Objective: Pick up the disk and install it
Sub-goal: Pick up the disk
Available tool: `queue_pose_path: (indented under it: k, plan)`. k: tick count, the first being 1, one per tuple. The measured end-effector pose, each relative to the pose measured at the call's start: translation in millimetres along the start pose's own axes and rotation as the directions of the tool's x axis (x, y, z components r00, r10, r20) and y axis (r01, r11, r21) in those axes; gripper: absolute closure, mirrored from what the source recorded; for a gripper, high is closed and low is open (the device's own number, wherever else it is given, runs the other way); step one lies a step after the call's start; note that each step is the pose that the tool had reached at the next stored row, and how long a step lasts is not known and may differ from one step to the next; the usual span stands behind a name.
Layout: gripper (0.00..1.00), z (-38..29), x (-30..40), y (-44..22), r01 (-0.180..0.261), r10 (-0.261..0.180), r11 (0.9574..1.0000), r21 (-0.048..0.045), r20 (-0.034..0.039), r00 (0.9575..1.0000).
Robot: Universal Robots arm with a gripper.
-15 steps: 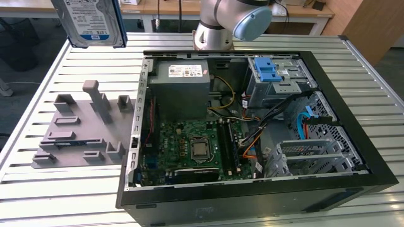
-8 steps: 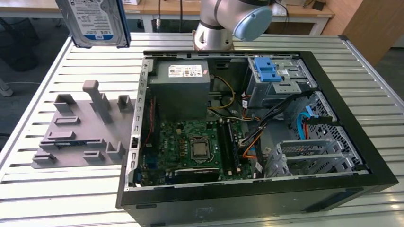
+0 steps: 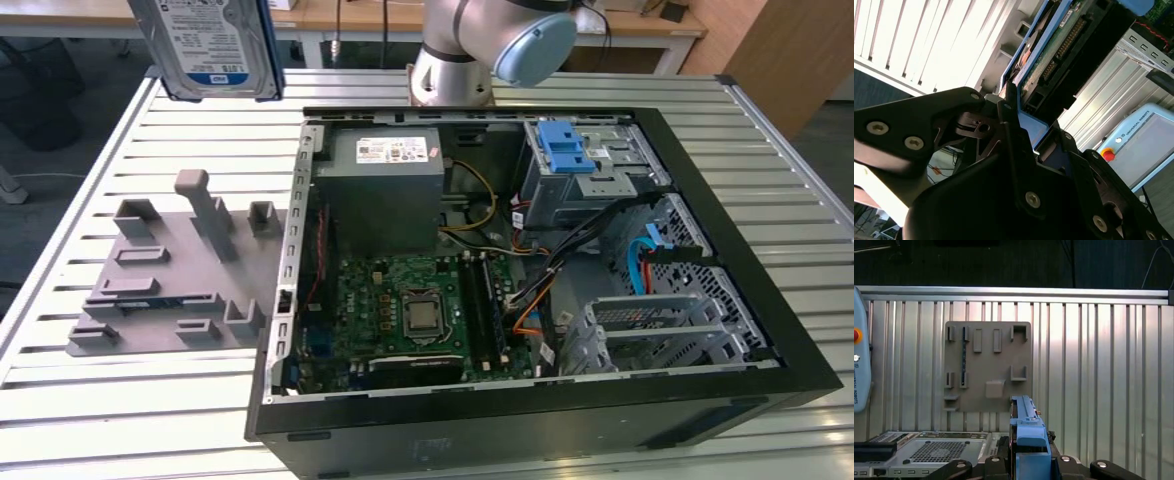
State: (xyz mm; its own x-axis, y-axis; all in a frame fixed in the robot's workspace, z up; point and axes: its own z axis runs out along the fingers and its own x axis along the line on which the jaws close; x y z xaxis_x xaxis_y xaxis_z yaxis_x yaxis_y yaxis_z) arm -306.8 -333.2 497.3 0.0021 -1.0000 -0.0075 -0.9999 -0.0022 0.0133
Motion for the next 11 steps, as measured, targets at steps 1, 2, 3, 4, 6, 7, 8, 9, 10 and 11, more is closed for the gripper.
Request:
queue_pose_path:
  k: [1, 2, 3, 4, 6, 7, 8, 9, 10, 11]
  plan:
    - [0.64, 0.0, 0.0, -1.0, 0.0, 0.0, 1.0, 0.0, 0.0, 1.0]
    - [0.64, 0.1, 0.0, -2.0, 0.0, 0.0, 1.0, 0.0002, 0.0001, 1.0]
    - [0.64, 0.0, 0.0, -3.0, 0.0, 0.0, 1.0, 0.0001, 0.0001, 1.0]
    - [0.64, 0.0, 0.0, -4.1, 0.0, 0.0, 1.0, 0.0001, 0.0, 1.0]
    - [0.64, 0.0, 0.0, -6.6, 0.0, 0.0, 1.0, 0.0001, 0.0001, 1.0]
    - [0.64, -0.1, 0.0, -7.8, 0.0, 0.0, 1.0, 0.0001, 0.0, 1.0]
    - [0.64, -0.1, 0.0, -8.9, 0.0, 0.0, 1.0, 0.0001, 0.0001, 1.0]
    - [0.64, -0.1, 0.0, -10.1, 0.0, 0.0, 1.0, 0.0001, 0.0001, 1.0]
    - [0.64, -0.1, 0.0, -11.2, 0.0, 0.0, 1.0, 0.0001, 0.0001, 1.0]
    - [0.64, -0.1, 0.0, -12.3, 0.0, 0.0, 1.0, 0.0001, 0.0001, 1.0]
